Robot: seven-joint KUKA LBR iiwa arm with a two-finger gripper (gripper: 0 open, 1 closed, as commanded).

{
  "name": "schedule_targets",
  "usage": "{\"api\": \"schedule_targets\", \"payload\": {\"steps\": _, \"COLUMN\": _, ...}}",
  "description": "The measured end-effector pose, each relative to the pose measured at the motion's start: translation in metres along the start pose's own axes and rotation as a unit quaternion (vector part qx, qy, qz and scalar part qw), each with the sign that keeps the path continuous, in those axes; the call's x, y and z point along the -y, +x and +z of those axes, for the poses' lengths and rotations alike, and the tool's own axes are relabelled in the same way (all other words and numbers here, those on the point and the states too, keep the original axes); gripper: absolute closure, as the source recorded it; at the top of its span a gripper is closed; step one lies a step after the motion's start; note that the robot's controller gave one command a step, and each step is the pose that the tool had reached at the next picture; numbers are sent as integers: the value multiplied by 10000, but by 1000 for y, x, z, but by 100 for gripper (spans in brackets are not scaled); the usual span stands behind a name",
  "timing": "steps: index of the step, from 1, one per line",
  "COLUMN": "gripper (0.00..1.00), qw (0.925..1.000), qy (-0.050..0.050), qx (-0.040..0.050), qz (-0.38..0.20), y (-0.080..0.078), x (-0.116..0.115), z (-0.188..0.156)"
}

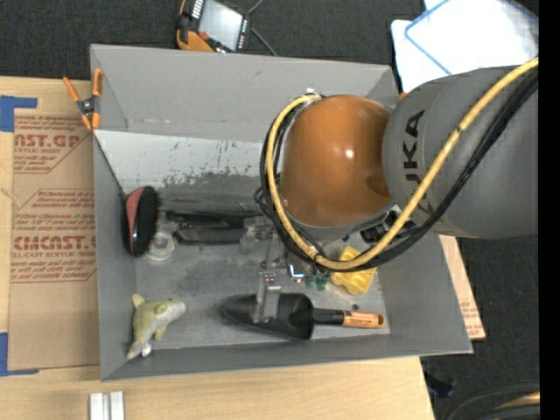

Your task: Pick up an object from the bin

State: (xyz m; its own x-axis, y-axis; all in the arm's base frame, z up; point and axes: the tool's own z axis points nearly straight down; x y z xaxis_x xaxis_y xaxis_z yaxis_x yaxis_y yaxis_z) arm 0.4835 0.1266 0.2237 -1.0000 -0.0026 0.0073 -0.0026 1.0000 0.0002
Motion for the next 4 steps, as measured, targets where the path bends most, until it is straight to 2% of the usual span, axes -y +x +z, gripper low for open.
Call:
{"api": "schedule_targets", "payload": {"steps": 1, "gripper": 0, "qw": 10000, "qy": -6, "qx": 41, "qz": 11, "y": -2, "x": 1, "z": -4}}
{"api": "schedule_targets", "payload": {"steps": 2, "gripper": 0, "qw": 10000, "qy": -16, "qx": 51, "qz": -47, "y": -4, "x": 40, "z": 133}}
{"api": "schedule_targets", "payload": {"steps": 3, "gripper": 0, "qw": 9999, "qy": -25, "qx": 126, "qz": -72, "y": -2, "x": 48, "z": 60}}
{"api": "schedule_targets", "payload": {"steps": 4, "gripper": 0, "qw": 9999, "qy": -27, "qx": 102, "qz": -33, "y": -6, "x": 42, "z": 154}}
